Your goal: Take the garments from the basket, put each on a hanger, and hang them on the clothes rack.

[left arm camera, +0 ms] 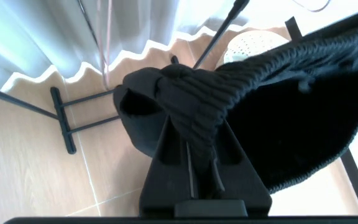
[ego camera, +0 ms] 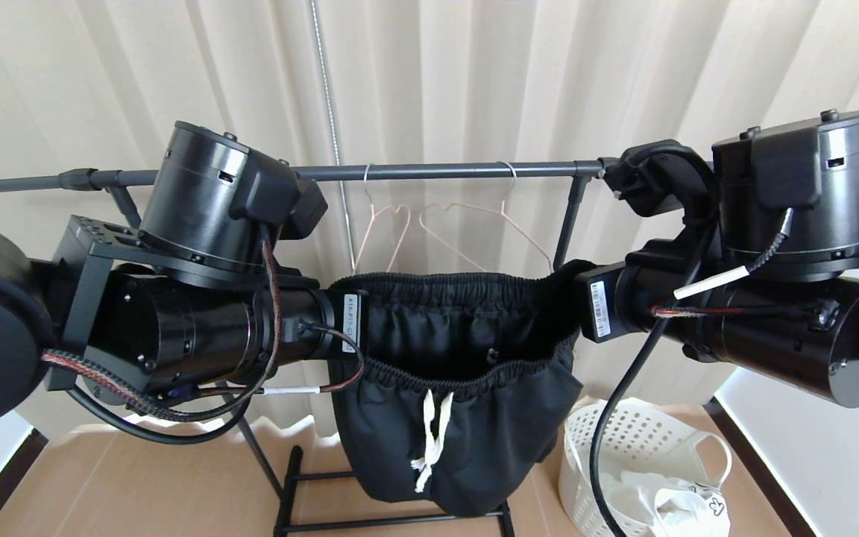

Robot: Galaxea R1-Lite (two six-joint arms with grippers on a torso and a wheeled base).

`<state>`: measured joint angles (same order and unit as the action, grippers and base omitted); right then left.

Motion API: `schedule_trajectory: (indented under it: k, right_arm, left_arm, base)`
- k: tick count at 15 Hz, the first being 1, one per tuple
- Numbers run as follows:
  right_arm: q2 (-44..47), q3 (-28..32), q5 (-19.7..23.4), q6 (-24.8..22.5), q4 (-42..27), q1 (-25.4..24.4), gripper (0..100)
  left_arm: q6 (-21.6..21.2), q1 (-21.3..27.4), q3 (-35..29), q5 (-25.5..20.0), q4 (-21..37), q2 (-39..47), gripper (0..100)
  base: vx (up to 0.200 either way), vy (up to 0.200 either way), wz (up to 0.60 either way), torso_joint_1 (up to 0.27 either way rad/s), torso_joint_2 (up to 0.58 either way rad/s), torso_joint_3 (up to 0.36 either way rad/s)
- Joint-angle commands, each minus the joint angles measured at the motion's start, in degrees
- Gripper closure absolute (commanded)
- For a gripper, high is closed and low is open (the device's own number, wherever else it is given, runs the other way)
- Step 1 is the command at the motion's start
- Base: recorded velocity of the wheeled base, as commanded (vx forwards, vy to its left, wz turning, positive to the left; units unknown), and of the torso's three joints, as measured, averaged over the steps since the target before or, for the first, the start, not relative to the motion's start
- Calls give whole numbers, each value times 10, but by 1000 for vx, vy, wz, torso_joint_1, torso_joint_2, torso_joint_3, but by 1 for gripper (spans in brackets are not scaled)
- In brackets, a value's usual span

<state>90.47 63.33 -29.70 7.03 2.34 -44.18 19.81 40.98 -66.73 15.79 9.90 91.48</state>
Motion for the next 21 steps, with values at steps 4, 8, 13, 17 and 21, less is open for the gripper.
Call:
schedule_trajectory:
  k: [4, 8, 13, 17, 21]
  right_arm:
    - [-4, -30, -5, -32, 0, -13, 100]
    - [-1, -36, -6, -37, 1, -13, 100]
    - [0, -37, -7, -38, 2, -11, 100]
    - [0, -37, -6, -37, 3, -9, 100]
    - [-3, -40, -7, -37, 4, -9, 100]
  left_arm:
    - [0, -3, -4, 0, 0, 3, 100]
    - [-1, -4, 0, 0, 0, 0, 100]
    - [-2, -3, 10, 0, 0, -1, 0]
    - [-3, 0, 24, 0, 0, -9, 0]
    - [-4, -4, 22, 0, 0, -6, 0]
  base:
    - [0, 0, 0, 0, 0, 0]
    - [0, 0, 0, 0, 0, 0]
    - [0, 0, 0, 0, 0, 0]
    - [0, 0, 0, 0, 0, 0]
    - [0, 0, 0, 0, 0, 0]
